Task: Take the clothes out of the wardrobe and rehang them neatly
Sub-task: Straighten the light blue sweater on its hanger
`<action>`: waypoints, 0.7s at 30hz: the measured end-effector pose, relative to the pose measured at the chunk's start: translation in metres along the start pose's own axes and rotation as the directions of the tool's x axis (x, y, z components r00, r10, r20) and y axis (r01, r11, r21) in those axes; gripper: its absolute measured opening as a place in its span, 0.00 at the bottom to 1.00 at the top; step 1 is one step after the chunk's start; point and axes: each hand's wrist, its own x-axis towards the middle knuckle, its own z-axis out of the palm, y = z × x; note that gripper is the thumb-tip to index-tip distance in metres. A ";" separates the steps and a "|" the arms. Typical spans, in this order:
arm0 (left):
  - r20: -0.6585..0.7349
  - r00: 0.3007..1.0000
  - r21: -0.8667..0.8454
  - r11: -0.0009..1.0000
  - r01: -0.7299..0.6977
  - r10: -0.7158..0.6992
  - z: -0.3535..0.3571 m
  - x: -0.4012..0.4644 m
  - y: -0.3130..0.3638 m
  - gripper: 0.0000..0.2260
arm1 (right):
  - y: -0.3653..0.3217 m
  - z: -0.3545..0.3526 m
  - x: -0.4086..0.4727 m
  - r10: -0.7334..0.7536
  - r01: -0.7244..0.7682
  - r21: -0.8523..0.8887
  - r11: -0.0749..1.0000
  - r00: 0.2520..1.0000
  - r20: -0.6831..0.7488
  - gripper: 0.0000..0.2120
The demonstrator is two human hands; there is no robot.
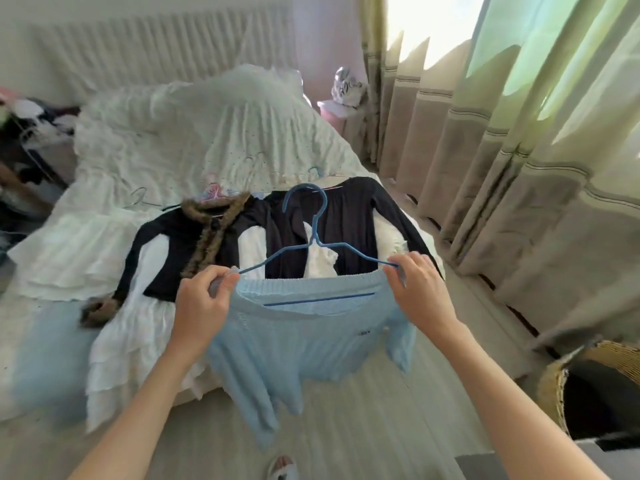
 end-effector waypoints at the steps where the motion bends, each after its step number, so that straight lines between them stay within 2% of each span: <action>1: -0.023 0.999 0.021 0.999 0.024 -0.024 -0.007 0.000 -0.010 0.06 | -0.009 0.008 0.004 -0.023 0.022 0.021 1.000 0.999 0.027 0.09; 4: -0.110 0.993 0.083 0.995 0.059 -0.050 -0.026 0.004 -0.038 0.07 | -0.038 0.033 0.016 -0.077 0.073 0.076 0.994 0.996 0.054 0.06; 10: -0.264 0.965 0.258 0.964 0.070 0.000 -0.057 0.016 -0.097 0.18 | -0.095 0.075 0.039 -0.136 0.116 0.145 0.983 0.981 0.137 0.08; 15: -0.368 0.929 0.371 0.911 0.180 -0.033 -0.084 0.015 -0.143 0.15 | -0.138 0.120 0.044 -0.196 0.155 0.198 0.968 0.958 0.209 0.07; 21: -0.514 0.853 0.443 0.823 0.354 -0.090 -0.138 0.005 -0.183 0.14 | -0.204 0.175 0.054 -0.328 0.221 0.322 0.921 0.885 0.331 0.08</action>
